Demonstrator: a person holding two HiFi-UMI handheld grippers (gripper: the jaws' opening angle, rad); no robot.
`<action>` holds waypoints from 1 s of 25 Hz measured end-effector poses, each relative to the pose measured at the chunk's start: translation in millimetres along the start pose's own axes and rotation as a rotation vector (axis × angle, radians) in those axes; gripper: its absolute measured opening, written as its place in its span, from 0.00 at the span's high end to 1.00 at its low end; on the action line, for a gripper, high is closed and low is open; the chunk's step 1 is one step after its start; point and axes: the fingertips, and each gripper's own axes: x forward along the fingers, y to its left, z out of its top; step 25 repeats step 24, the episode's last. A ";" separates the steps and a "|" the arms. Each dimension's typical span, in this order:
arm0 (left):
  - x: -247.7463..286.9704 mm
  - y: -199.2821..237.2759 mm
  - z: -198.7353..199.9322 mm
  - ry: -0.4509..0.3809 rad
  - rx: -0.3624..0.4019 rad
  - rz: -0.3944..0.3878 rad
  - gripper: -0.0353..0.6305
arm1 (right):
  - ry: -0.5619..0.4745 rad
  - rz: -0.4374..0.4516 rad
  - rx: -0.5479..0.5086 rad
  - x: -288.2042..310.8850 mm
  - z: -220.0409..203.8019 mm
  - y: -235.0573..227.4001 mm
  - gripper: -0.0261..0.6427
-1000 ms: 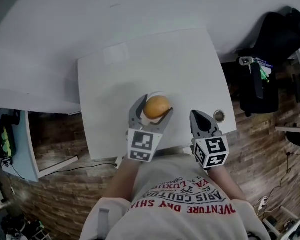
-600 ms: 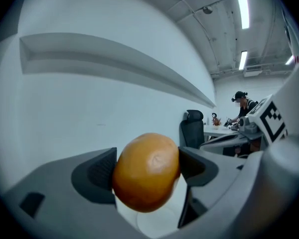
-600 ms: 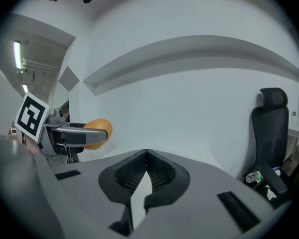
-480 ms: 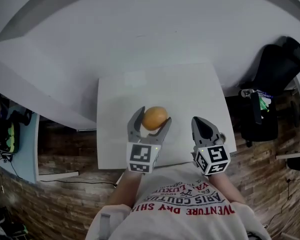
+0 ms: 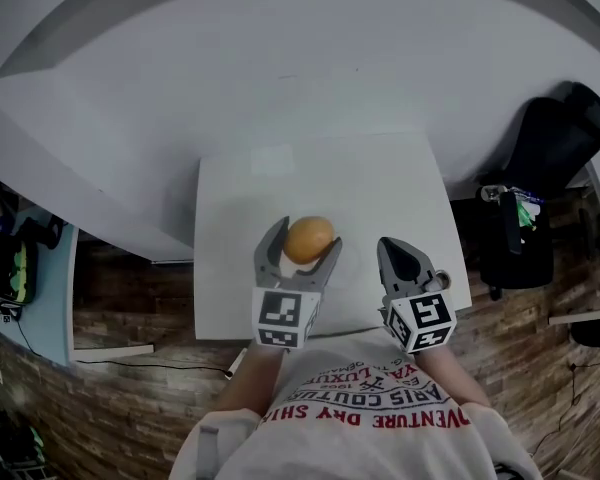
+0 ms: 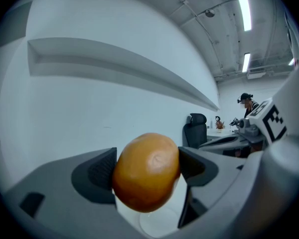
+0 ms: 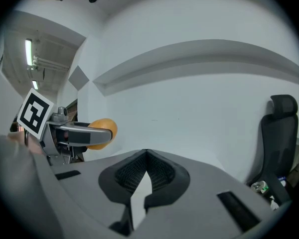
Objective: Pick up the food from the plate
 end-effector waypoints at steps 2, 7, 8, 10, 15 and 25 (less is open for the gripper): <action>0.5 -3.5 2.2 -0.001 0.008 -0.009 0.37 | 0.006 0.001 -0.002 0.1 -1.4 0.1 0.94; 0.8 -9.4 1.0 0.002 0.008 -0.029 0.36 | 0.019 0.004 -0.009 0.1 -5.5 3.2 0.94; 1.0 -9.9 0.0 0.004 0.007 -0.031 0.37 | 0.022 0.004 -0.008 0.3 -6.9 3.6 0.94; 1.1 -10.5 -1.8 0.009 0.004 -0.034 0.37 | 0.033 0.004 -0.006 1.0 -10.1 4.0 0.94; 1.0 -10.4 -4.5 0.018 -0.002 -0.035 0.37 | 0.050 0.004 0.005 2.8 -15.7 5.0 0.94; 2.8 -4.7 -8.5 0.022 -0.007 -0.027 0.37 | 0.061 0.007 -0.001 9.7 -19.5 4.8 0.94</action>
